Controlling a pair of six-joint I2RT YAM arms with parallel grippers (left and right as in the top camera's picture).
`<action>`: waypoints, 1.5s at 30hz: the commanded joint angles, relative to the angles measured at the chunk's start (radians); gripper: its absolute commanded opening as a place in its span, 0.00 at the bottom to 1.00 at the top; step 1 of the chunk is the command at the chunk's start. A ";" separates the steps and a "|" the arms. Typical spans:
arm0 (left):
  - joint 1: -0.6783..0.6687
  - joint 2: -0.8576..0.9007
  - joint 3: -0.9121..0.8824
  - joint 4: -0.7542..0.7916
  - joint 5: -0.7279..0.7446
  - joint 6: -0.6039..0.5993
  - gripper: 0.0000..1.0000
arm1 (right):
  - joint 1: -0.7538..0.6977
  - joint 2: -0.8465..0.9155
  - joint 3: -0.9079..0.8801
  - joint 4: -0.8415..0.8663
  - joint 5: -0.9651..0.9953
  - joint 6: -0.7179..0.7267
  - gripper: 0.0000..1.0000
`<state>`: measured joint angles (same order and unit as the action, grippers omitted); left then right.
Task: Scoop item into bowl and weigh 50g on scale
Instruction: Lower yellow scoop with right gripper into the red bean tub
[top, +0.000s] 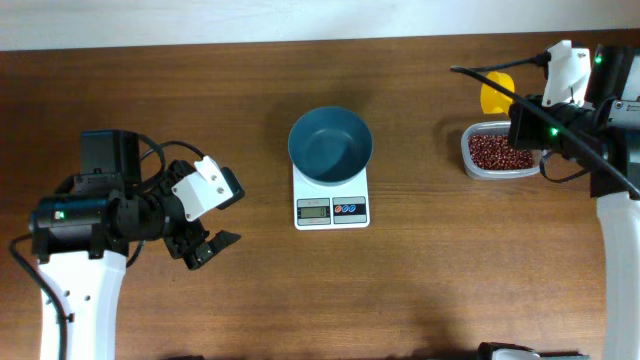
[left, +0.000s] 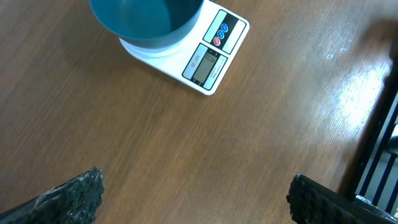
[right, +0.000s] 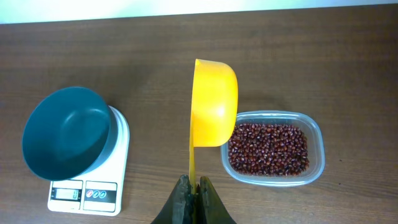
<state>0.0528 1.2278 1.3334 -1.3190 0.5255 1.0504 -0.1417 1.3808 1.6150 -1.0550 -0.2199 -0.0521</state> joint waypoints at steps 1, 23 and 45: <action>0.004 -0.004 0.014 0.002 0.027 -0.013 0.99 | -0.004 -0.023 0.001 0.004 -0.005 -0.001 0.04; 0.004 -0.003 0.013 0.020 0.074 -0.013 0.99 | -0.004 -0.023 0.001 0.004 -0.005 -0.001 0.04; 0.004 -0.003 0.013 0.021 0.069 -0.013 0.99 | -0.043 0.092 0.000 -0.150 0.277 -0.232 0.04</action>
<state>0.0528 1.2278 1.3334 -1.2968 0.5728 1.0504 -0.1810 1.4113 1.6154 -1.2068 -0.0032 -0.2462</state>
